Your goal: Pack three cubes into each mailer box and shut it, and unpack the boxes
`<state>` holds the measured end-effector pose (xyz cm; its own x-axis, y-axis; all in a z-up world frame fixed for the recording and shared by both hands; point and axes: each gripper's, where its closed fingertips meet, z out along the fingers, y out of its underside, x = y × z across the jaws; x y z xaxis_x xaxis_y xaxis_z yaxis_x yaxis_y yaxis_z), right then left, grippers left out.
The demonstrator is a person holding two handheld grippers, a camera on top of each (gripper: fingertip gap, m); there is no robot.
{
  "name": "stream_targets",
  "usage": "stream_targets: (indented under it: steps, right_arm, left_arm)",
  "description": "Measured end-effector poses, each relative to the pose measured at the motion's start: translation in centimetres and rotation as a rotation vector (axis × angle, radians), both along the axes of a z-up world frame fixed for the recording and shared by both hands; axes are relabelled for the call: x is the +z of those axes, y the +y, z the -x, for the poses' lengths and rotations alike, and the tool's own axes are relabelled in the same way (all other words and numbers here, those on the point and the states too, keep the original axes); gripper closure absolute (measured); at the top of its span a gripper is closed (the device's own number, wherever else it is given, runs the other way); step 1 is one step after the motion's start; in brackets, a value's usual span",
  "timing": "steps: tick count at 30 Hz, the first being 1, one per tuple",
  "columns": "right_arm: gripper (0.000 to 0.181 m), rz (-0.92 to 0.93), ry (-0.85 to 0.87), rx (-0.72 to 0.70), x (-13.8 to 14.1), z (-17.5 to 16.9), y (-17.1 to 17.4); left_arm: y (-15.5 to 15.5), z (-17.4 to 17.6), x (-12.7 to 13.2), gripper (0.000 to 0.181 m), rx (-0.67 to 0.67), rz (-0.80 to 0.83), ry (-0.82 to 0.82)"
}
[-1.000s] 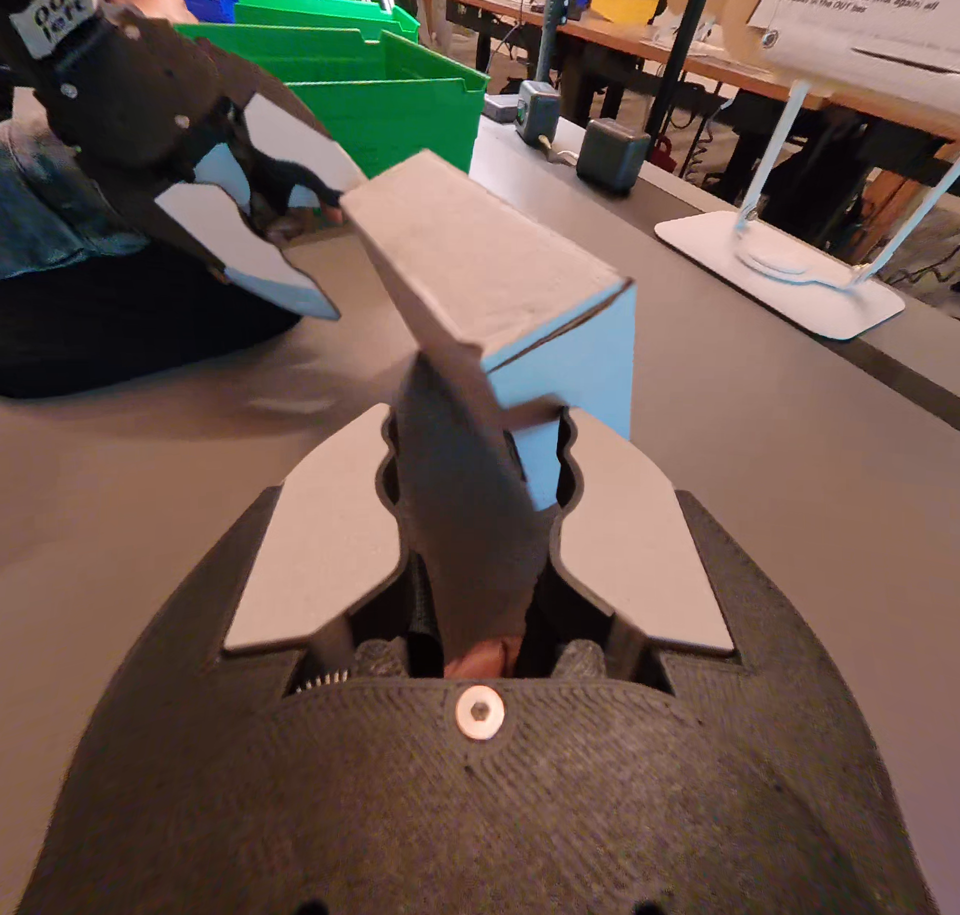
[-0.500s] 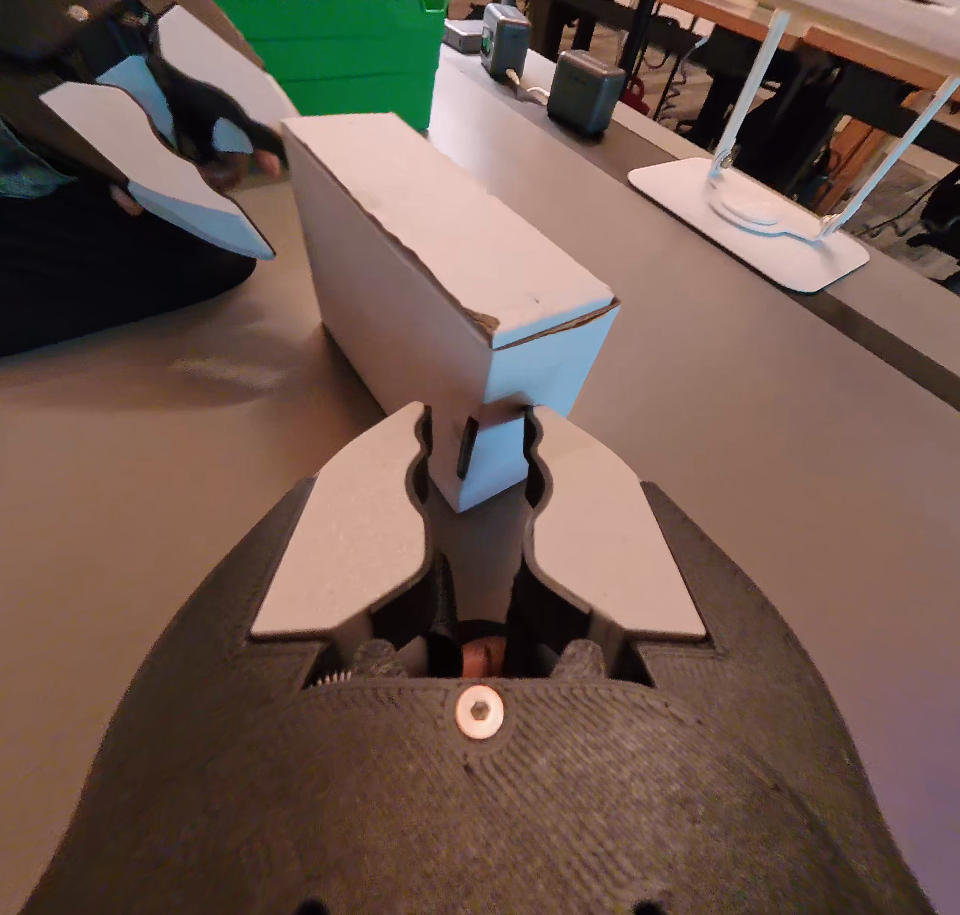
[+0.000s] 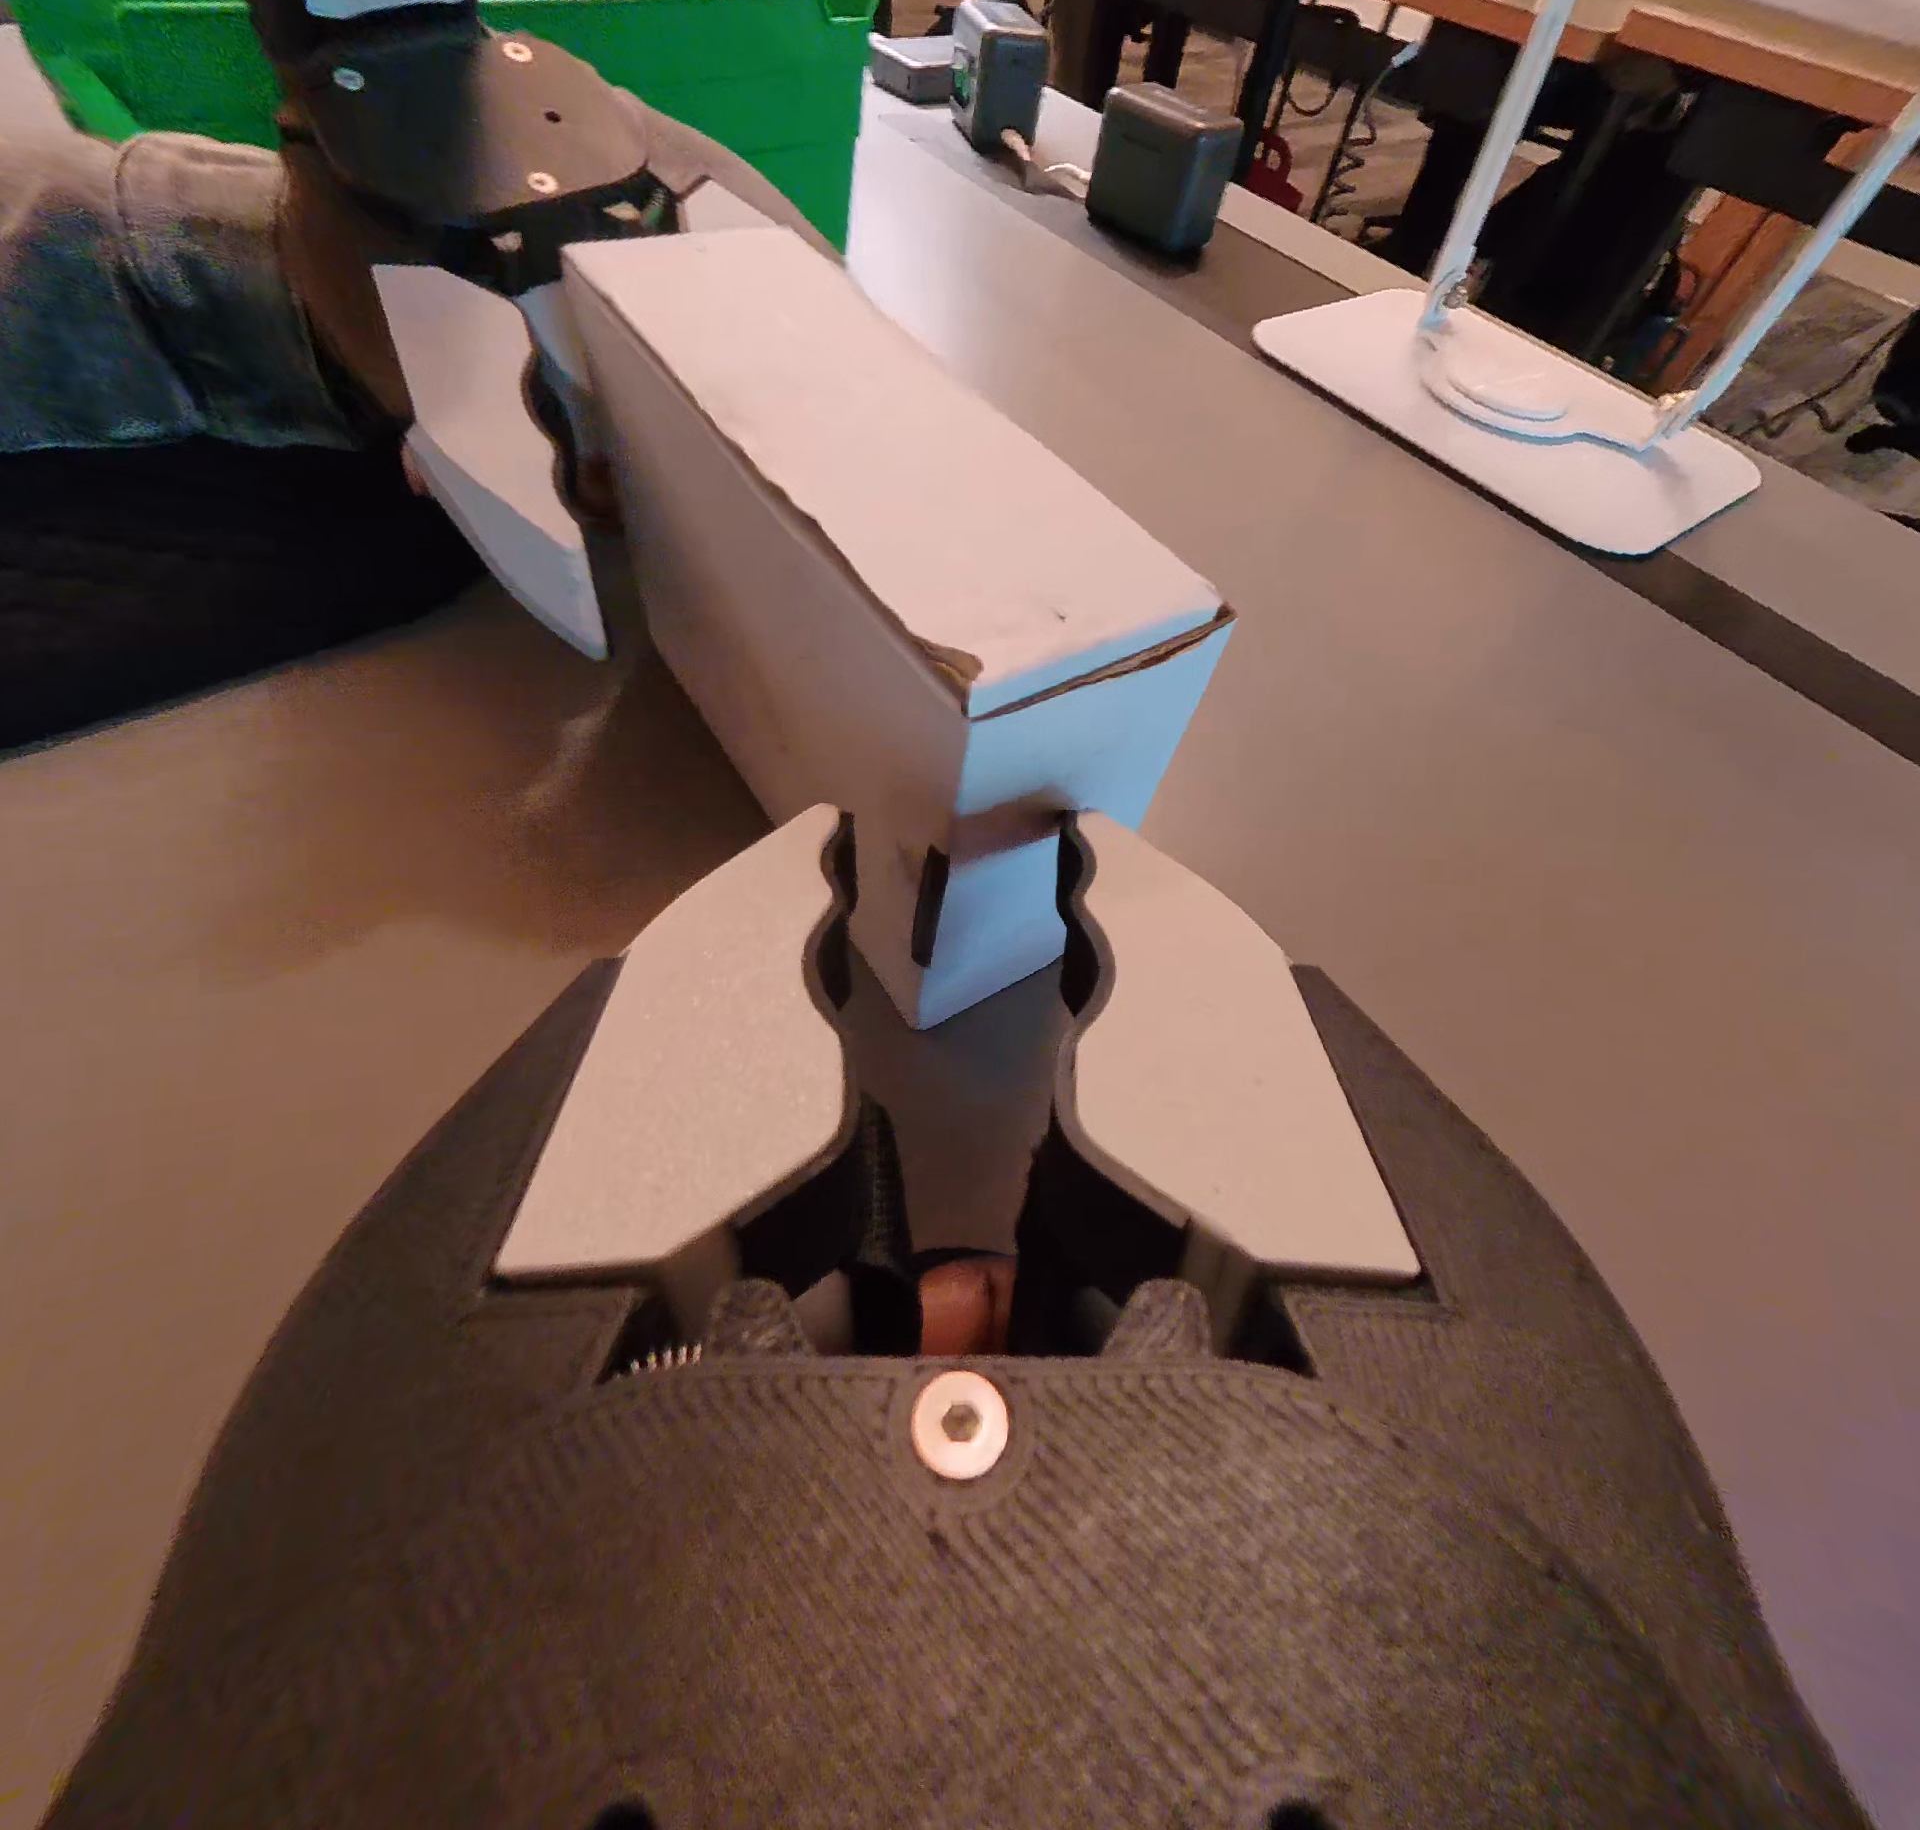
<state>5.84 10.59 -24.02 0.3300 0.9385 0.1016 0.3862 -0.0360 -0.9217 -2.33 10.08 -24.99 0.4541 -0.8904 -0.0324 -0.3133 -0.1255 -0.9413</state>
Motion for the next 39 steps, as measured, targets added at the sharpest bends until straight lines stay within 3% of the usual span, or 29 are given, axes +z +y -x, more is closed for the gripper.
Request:
stream_targets:
  steps: [2, 7, 8, 10, 13, 20, 23, 39]
  right_arm:
    - [0.148, 0.021, 0.013, -0.022, 0.1, -0.2, 0.4]
    - [0.147, 0.014, 0.015, 0.006, 0.3, -0.1, 0.2]
    - [0.139, -0.020, 0.018, 0.027, 0.7, -0.1, 0.0]
    - [0.131, -0.203, 0.065, 0.028, 3.0, -0.3, 0.1]
    - [0.133, -0.567, 0.086, 0.026, 6.6, -0.3, -0.7]
    - [0.142, -0.830, -0.168, 0.107, 6.5, 2.0, -1.2]
    - [0.140, -0.823, -0.288, 0.181, 5.0, 2.5, -1.7]
    - [0.140, -1.010, -0.457, 0.161, 6.2, 3.5, -1.3]
  left_arm:
    - [-0.2, 0.1, 0.5, 0.098, -0.025, 0.015, -0.051]
    - [-0.8, 0.1, 0.6, 0.104, -0.020, -0.069, -0.023]
    - [-0.9, 0.1, 0.6, 0.104, -0.020, -0.075, -0.017]
    - [-1.0, 0.2, 0.5, 0.104, -0.017, -0.056, -0.017]
    - [-0.9, 0.2, 0.4, 0.104, -0.012, -0.030, -0.020]
    - [-1.2, 0.1, 0.2, 0.104, -0.026, 0.019, -0.021]
    - [-1.3, 0.1, 0.2, 0.104, -0.029, 0.029, -0.020]
    - [-1.4, 0.2, 0.0, 0.105, -0.033, 0.033, 0.005]
